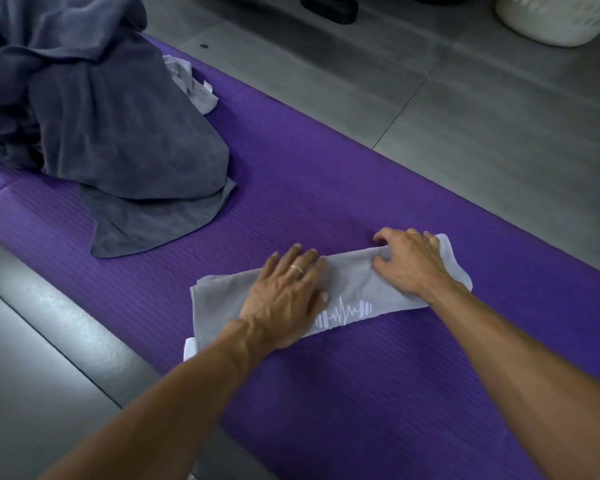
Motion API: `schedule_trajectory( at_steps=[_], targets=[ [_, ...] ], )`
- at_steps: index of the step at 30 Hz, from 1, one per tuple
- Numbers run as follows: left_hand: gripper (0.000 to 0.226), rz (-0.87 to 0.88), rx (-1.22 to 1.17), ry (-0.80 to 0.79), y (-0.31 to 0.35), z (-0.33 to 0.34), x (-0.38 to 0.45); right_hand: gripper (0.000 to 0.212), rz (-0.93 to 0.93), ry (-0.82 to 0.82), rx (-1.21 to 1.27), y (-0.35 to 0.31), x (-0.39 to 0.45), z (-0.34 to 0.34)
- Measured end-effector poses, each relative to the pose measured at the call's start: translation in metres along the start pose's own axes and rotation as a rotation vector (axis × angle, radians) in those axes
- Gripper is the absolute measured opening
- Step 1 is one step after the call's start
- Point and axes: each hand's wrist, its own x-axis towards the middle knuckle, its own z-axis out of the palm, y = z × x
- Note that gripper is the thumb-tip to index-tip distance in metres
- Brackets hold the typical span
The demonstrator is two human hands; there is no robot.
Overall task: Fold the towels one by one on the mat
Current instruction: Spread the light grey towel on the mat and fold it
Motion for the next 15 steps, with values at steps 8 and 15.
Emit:
schedule_trajectory(
  at_steps=[8, 15],
  targets=[
    [0.075, -0.029, 0.104, -0.016, -0.008, 0.033, -0.007, 0.053, -0.373, 0.122, 0.065, -0.047, -0.055, 0.057],
    [0.074, -0.056, 0.096, -0.023, -0.005, 0.03, -0.005, 0.073, 0.003, -0.041, -0.257, 0.099, -0.025, 0.028]
  ],
)
